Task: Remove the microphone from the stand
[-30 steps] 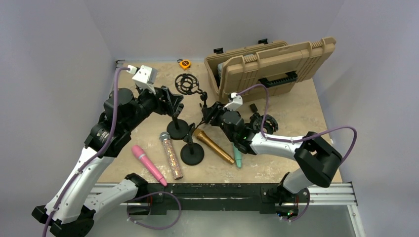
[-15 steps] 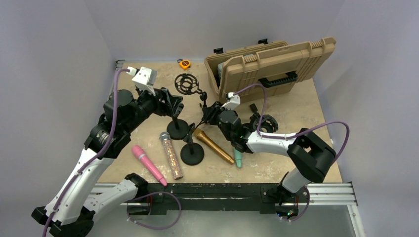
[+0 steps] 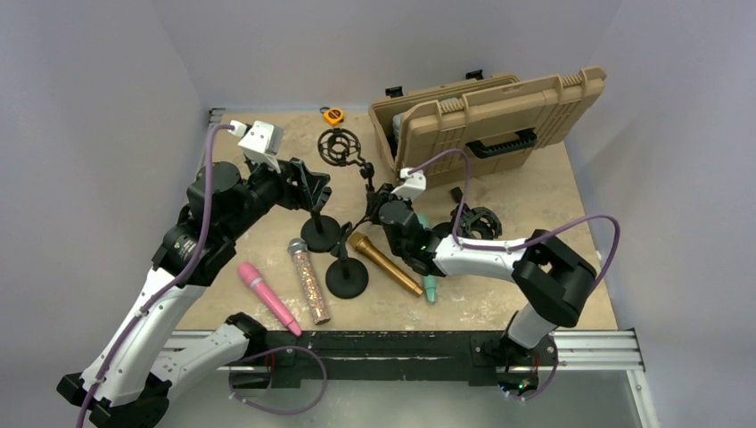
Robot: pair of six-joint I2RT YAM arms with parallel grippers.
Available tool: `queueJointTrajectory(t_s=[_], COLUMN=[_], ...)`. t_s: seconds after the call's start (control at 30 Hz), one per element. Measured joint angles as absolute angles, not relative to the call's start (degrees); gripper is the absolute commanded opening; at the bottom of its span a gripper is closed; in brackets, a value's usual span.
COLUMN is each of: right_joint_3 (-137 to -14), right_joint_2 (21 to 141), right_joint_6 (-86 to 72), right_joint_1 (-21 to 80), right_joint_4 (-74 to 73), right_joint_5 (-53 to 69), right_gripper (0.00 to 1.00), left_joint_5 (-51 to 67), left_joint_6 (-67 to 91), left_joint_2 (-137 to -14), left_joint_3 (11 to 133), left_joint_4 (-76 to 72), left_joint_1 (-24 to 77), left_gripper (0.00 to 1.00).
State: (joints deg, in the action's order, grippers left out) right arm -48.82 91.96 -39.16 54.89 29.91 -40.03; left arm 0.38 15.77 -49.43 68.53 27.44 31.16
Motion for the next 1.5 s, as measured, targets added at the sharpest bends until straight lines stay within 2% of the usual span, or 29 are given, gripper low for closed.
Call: queueJointTrajectory(t_s=[0.2,0.3,0.4,0.67,0.87,0.93,1.03,1.2,1.33,1.5], right_joint_3=[-59.68,-69.67,-73.58,-58.41,-47.81,-45.84,-43.97,-42.52,-41.32,-38.92], right_joint_2=[99.59,106.59,109.82,99.90,95.98,95.64,95.46,95.46,94.63,92.33], right_joint_6=[-38.37,-42.15,-44.21,-40.14,-36.69,-36.10,-35.46,-35.03,-34.17,-31.86], right_joint_1=[59.94,62.85,63.96,63.31,63.33,63.22,62.96,61.95,60.64,59.05], right_joint_4=[24.12,16.86,15.33,25.26,38.28,41.89,45.41,48.21,49.08,49.65], right_joint_5=[-51.05,-59.40,-62.89,-54.81,-43.99,-41.56,-39.03,-36.36,-34.48,-32.38], right_gripper=[0.00,0.00,0.00,0.00,0.00,0.00,0.00,0.00,0.00,0.00], left_joint_5=[-0.34,-0.54,-0.58,-0.38,3.42,5.82,13.50,23.20,27.05,30.15], left_joint_6=[15.42,15.40,15.40,15.46,18.44,20.71,28.14,38.46,41.15,41.36], left_joint_2=[-49.43,-49.41,-49.30,-49.43,-56.62,-59.94,-62.65,-64.73,-65.04,-66.87], left_joint_3=[68.51,68.51,68.51,68.51,71.00,71.94,71.48,69.73,68.29,68.82], left_joint_4=[27.44,27.44,27.42,27.09,28.08,28.36,27.88,23.49,20.82,18.79], left_joint_1=[31.16,31.16,31.16,31.16,30.55,28.34,18.70,6.17,4.67,4.23], left_gripper=[0.72,0.72,0.72,0.80,0.83,0.84,0.84,0.82,0.80,0.70])
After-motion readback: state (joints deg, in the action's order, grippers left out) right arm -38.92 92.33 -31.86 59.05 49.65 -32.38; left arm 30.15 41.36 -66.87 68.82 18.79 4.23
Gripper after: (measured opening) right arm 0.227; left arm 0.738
